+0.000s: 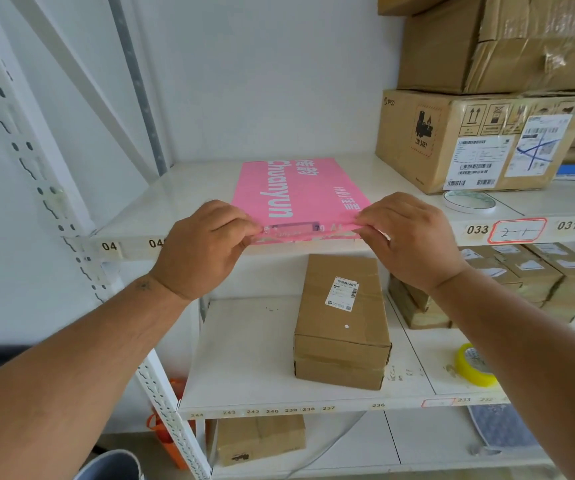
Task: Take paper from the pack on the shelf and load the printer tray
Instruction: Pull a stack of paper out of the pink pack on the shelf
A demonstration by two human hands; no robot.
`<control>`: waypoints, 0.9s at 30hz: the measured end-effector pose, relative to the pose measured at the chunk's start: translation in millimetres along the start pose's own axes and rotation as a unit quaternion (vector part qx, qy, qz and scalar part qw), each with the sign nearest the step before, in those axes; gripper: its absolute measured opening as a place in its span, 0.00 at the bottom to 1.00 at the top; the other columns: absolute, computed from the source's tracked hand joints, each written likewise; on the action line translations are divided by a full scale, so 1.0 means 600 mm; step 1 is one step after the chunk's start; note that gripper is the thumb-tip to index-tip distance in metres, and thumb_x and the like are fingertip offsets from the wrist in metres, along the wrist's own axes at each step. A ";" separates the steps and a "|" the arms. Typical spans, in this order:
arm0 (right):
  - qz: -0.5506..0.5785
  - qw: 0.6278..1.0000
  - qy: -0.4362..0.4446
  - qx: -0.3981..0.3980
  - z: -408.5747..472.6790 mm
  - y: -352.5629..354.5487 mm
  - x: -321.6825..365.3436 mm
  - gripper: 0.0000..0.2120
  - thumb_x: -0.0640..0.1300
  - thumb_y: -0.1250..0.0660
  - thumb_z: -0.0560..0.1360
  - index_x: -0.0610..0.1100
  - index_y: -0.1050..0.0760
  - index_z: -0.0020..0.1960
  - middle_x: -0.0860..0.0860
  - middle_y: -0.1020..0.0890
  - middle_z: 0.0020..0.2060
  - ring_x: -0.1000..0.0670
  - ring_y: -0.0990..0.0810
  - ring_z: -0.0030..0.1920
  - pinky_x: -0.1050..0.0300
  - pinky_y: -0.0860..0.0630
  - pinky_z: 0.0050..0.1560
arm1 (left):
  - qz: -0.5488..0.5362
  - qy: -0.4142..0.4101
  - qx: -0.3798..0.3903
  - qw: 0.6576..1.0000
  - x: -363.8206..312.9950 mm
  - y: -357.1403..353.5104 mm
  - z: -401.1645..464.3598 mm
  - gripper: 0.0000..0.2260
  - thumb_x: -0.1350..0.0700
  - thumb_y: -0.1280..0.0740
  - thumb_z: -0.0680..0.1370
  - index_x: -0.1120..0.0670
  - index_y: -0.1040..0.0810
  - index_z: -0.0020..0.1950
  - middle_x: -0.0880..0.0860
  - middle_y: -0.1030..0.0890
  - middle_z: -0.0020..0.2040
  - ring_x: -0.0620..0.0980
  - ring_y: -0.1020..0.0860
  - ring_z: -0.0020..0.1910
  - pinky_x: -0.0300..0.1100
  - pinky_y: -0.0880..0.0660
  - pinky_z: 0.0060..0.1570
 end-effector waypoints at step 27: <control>0.193 0.772 -0.605 0.010 -0.081 -0.051 0.047 0.33 0.51 0.27 0.74 0.51 0.36 0.76 0.55 0.28 0.71 0.50 0.24 0.67 0.40 0.23 0.66 | -0.231 0.500 0.051 0.833 -0.031 -0.041 -0.029 0.39 0.60 0.23 0.75 0.50 0.39 0.81 0.43 0.33 0.67 0.44 0.25 0.59 0.28 0.30 0.51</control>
Point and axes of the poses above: each hand's wrist, its own z-axis towards the middle knuckle, its own y-axis out of the back of the hand, x = y × z, the point moved 6 cm from there along z, towards the middle knuckle
